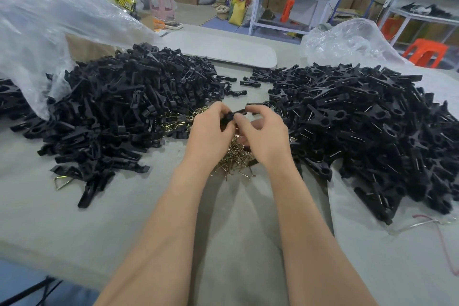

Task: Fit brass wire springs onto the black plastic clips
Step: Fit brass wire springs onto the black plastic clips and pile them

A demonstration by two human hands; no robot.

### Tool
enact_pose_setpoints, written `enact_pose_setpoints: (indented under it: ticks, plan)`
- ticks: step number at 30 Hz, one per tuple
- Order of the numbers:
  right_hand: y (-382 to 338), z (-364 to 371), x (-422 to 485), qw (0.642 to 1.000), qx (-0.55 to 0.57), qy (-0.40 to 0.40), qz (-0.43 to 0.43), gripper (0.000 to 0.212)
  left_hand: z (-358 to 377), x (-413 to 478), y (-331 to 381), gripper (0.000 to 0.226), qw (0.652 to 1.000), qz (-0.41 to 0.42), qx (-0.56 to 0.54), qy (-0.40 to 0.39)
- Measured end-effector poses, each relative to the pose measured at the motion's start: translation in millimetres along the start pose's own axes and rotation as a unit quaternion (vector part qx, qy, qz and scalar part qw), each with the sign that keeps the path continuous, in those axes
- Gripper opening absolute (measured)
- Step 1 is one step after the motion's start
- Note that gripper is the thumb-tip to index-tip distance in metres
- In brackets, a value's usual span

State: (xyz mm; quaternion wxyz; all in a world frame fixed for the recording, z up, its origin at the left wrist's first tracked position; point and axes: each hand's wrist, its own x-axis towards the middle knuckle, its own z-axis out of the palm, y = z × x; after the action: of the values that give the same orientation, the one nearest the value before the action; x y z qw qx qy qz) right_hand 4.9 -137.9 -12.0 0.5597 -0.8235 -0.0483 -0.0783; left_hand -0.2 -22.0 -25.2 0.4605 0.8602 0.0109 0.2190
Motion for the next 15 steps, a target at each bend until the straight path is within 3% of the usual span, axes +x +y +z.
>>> enact_pose_setpoints:
  ticks: [5, 8, 11, 15]
  plan:
    - [4, -17, 10, 0.985, 0.108, 0.009, 0.135, 0.048, -4, 1, 7, 0.012, 0.994, -0.029, -0.100, -0.027]
    - [3, -20, 9, 0.957, 0.215, -0.054, 0.188, 0.030, -8, -2, 15, 0.018, 0.979, -0.022, -0.183, -0.084]
    - [0, -24, 7, 0.920, 0.335, -0.094, 0.182, 0.018, -7, -1, 15, 0.019, 0.977, -0.018, -0.193, -0.088]
    - [1, -21, 6, 0.931, 0.325, -0.061, 0.152, 0.015, -6, -3, 15, 0.021, 0.983, -0.006, -0.164, -0.078]
